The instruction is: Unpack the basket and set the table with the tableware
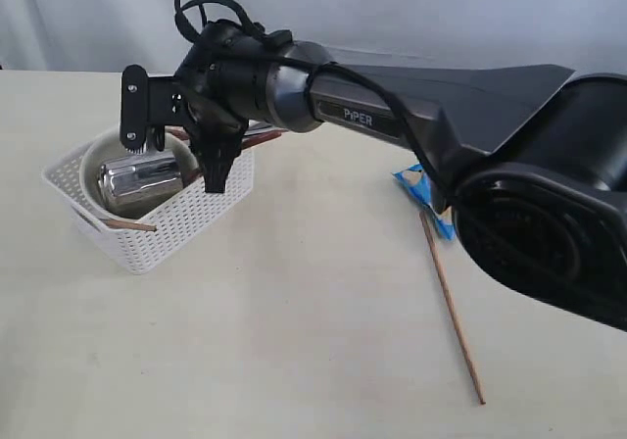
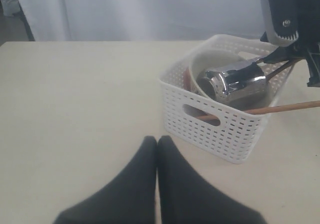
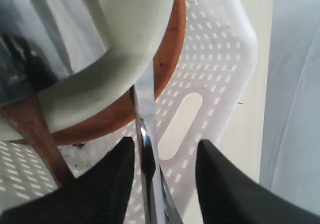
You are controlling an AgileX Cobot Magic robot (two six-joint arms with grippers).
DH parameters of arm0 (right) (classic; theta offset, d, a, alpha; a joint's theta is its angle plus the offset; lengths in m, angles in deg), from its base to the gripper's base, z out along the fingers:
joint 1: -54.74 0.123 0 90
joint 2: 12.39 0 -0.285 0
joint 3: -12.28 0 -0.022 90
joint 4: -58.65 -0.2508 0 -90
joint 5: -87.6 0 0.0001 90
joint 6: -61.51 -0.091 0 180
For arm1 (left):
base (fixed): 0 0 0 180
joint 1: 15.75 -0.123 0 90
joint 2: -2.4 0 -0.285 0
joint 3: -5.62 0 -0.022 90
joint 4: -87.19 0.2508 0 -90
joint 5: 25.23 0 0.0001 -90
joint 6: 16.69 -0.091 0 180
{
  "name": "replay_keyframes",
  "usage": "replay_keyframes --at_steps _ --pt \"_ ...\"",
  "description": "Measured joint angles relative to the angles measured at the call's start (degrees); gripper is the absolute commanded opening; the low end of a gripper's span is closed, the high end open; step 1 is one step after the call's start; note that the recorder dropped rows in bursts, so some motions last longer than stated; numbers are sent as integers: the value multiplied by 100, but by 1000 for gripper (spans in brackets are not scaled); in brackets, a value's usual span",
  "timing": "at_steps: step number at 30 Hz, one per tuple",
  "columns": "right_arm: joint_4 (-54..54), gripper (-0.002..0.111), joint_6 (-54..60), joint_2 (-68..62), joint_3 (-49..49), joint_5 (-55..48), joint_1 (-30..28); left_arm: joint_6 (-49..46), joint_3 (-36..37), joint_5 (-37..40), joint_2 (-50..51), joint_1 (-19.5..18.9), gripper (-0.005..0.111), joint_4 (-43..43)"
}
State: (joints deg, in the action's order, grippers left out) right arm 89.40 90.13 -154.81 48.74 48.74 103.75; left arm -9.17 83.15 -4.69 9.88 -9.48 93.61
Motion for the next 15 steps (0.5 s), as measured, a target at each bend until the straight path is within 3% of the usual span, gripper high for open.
replay_keyframes --at_steps 15 --pt "-411 35 648 -34 0 230 -12 0 0 0 0 0 0 0"
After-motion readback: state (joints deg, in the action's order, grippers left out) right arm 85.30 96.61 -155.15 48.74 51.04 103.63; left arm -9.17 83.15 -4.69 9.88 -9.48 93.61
